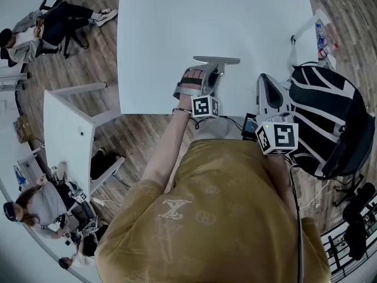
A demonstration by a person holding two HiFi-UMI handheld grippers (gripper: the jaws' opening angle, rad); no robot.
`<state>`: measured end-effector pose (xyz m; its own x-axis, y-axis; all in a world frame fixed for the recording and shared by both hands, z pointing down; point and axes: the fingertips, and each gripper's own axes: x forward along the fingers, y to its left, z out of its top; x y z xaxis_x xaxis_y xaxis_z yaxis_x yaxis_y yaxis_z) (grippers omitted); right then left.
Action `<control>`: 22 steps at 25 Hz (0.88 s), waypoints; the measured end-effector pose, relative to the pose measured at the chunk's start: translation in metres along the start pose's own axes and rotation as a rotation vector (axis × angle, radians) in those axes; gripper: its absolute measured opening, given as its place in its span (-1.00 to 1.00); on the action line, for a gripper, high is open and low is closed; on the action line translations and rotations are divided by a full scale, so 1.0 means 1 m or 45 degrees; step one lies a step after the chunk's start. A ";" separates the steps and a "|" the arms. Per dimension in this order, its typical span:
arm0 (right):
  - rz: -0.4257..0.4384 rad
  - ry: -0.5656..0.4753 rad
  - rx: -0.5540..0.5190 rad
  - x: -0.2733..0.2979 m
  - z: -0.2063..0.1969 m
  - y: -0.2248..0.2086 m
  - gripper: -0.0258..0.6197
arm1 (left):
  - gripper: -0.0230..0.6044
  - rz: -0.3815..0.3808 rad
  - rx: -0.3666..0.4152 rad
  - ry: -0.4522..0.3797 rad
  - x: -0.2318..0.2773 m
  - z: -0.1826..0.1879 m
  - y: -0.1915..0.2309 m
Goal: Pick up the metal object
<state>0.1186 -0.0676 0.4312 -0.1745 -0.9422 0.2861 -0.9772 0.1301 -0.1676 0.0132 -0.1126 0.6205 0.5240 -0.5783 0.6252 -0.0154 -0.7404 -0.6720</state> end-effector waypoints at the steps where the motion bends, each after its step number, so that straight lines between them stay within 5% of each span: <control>1: 0.005 0.001 0.000 0.001 -0.001 0.001 -0.90 | -0.67 0.004 0.000 0.006 0.000 -0.001 0.000; 13: 0.011 -0.012 -0.017 0.003 0.006 0.002 -0.90 | -0.86 0.034 0.024 -0.005 0.000 0.003 0.010; 22: 0.015 -0.036 -0.036 0.000 0.012 0.006 -0.90 | -0.87 0.058 -0.051 -0.011 -0.008 0.007 0.018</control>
<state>0.1145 -0.0711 0.4187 -0.1828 -0.9489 0.2572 -0.9783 0.1494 -0.1438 0.0146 -0.1188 0.6005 0.5295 -0.6088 0.5908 -0.0734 -0.7267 -0.6831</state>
